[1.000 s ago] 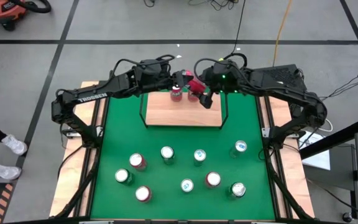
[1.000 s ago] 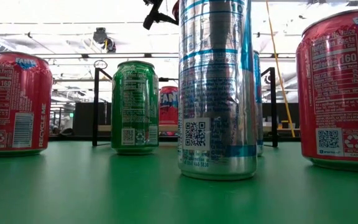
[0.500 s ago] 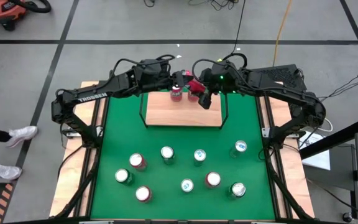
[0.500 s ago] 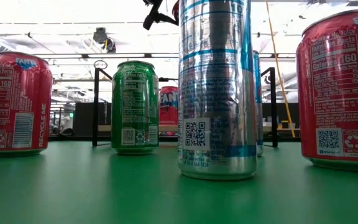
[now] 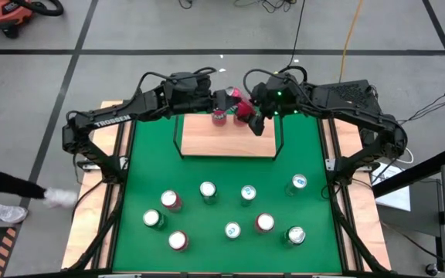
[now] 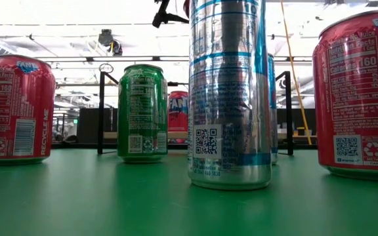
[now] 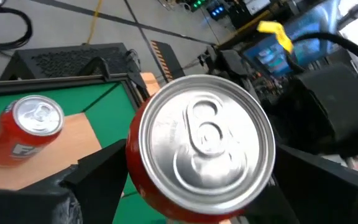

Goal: Place canned beverage on shelf
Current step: Put the red soda can on the shelf aligned with the other left red soda can

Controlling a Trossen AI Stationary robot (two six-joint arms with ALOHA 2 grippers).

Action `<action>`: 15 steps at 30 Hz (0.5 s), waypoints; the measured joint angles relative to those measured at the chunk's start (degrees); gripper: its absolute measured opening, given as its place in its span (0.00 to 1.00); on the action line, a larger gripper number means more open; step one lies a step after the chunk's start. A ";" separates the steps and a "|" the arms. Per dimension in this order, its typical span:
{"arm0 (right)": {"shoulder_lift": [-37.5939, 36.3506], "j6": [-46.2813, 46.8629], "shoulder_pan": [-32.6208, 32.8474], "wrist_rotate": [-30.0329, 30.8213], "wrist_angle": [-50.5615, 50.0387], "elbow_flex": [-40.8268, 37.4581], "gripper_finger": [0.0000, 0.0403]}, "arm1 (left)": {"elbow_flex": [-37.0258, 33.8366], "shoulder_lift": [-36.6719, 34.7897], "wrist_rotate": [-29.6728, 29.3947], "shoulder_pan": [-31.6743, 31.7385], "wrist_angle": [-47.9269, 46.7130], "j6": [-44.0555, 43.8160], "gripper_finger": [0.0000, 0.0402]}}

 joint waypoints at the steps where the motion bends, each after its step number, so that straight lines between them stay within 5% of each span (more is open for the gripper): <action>1: -0.25 0.82 -0.23 -1.54 -0.04 0.00 0.73 | 0.00 -0.43 0.80 0.00 -0.21 0.49 0.95; 15: -0.81 2.61 -2.01 -16.12 -0.02 -0.02 0.73 | 0.04 -2.82 9.03 1.84 1.13 6.75 0.95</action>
